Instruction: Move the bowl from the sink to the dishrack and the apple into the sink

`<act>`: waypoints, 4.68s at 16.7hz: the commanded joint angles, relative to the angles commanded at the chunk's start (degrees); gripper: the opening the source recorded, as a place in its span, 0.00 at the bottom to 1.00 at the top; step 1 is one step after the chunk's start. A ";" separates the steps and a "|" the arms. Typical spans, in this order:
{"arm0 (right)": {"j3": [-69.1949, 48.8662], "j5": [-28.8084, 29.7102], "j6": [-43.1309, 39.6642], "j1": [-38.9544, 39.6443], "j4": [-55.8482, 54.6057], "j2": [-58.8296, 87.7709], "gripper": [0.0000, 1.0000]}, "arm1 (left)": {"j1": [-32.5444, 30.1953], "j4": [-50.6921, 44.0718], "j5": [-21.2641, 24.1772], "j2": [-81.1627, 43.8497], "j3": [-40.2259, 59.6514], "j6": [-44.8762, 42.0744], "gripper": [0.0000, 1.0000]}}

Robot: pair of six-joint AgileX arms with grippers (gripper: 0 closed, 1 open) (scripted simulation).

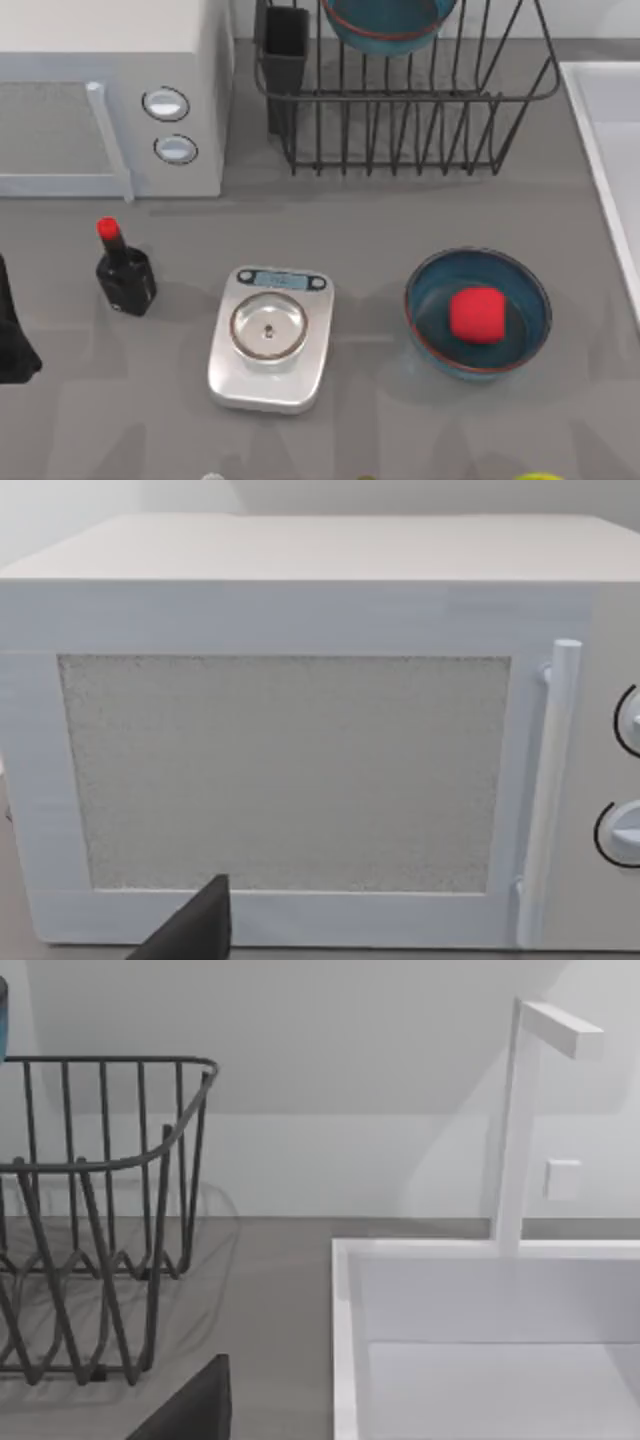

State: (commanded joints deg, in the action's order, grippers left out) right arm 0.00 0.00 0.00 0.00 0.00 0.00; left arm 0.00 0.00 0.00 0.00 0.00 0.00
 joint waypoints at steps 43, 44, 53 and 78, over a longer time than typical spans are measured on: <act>-76.09 -0.23 26.11 25.30 57.52 97.71 1.00 | 0.00 0.00 0.00 0.00 0.00 0.00 1.00; -78.62 -0.22 26.95 26.16 59.47 101.07 1.00 | 0.00 0.00 0.00 0.00 0.00 0.00 1.00; -86.93 0.07 29.75 28.85 65.56 111.36 1.00 | 0.00 0.00 0.00 0.00 0.00 0.00 1.00; -73.61 0.13 30.01 28.98 43.70 119.90 0.47 | 0.00 0.00 0.00 0.00 0.00 0.00 1.00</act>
State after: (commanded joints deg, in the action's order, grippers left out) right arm -73.61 0.12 30.01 28.98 43.70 119.91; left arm 0.00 0.00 0.00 0.00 0.00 0.00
